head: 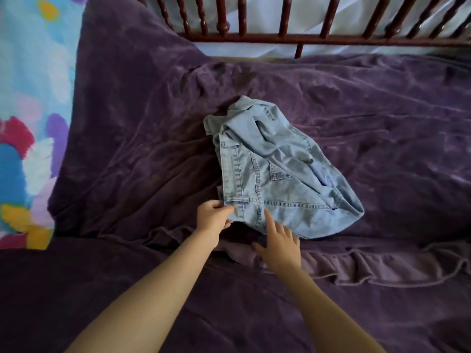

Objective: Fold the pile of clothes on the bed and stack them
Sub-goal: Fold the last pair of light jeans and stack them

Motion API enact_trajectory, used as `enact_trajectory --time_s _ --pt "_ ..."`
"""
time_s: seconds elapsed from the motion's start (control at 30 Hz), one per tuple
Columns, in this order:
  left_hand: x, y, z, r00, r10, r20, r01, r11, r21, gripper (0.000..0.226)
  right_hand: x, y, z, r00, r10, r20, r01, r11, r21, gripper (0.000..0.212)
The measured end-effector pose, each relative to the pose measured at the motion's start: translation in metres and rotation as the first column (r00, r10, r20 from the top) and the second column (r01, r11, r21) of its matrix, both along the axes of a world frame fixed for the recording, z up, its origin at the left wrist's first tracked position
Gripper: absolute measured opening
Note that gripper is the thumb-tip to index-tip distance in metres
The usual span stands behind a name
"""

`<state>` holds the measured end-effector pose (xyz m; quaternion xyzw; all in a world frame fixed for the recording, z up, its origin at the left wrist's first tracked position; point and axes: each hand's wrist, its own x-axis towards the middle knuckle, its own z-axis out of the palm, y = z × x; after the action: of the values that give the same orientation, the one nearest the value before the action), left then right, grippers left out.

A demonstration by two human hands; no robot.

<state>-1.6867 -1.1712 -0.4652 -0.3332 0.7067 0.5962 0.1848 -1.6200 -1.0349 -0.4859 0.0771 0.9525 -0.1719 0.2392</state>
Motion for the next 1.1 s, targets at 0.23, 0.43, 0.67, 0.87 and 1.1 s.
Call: enact_trajectory --time_s 0.23,0.43,0.67,0.87,1.1 --pt "0.084 0.021 0.085 0.99 0.043 -0.135 -0.032 0.996 0.077 0.02 0.049 -0.015 0.039 0.782 -0.154 -0.604 0.09 0.987 -0.136 0.044" --pt "0.175 0.024 0.147 0.962 -0.055 -0.268 0.085 0.991 0.103 0.02 0.124 0.009 0.111 0.739 -0.223 -0.636 0.044 0.958 -0.285 0.026" --pt "0.28 -0.005 0.179 0.601 -0.547 -0.582 0.287 0.828 -0.482 0.044 0.19 0.022 0.253 0.861 -0.176 -0.477 -0.014 0.929 -0.369 0.027" --pt "0.305 -0.008 0.259 0.563 -0.593 -0.575 -0.075 0.656 -0.751 0.098 0.217 0.012 0.37 0.707 -0.157 -0.689 -0.232 0.869 -0.436 0.023" --pt "0.352 -0.051 0.309 0.641 -0.506 -0.577 -0.11 0.683 -0.722 0.129 0.235 -0.015 0.469 0.563 -0.271 -0.781 -0.338 0.787 -0.516 0.045"
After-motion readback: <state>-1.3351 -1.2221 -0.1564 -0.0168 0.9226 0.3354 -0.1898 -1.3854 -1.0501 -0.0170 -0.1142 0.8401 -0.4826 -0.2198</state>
